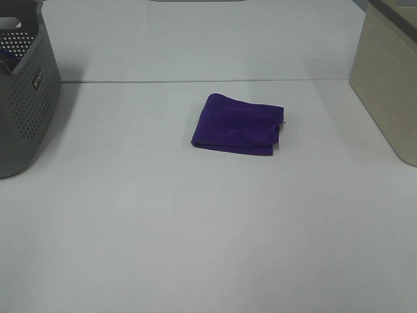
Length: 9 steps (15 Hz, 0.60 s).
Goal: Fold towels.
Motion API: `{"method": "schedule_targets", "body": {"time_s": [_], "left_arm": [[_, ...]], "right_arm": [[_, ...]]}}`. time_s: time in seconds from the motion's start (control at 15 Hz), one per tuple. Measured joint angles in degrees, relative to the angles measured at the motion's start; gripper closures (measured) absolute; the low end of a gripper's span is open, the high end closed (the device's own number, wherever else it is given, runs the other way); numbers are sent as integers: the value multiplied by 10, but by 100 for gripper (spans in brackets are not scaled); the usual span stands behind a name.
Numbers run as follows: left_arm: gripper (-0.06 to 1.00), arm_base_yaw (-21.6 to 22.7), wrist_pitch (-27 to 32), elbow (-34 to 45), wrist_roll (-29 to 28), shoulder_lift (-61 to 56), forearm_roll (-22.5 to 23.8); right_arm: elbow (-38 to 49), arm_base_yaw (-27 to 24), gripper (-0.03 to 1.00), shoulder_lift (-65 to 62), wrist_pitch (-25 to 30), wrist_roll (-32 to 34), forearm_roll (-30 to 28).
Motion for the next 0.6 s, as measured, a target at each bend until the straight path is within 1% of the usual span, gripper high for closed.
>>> {"method": "schedule_targets", "body": {"time_s": [0.27, 0.4, 0.6], "left_arm": [[7, 0, -6, 5, -3, 0, -6], [7, 0, -8, 5, -5, 0, -23], [7, 0, -11, 5, -6, 0, -48]], "right_arm": [[7, 9, 17, 0, -32, 0, 0], [22, 19, 18, 0, -59, 0, -6], [23, 21, 18, 0, -62, 1, -10]]}}
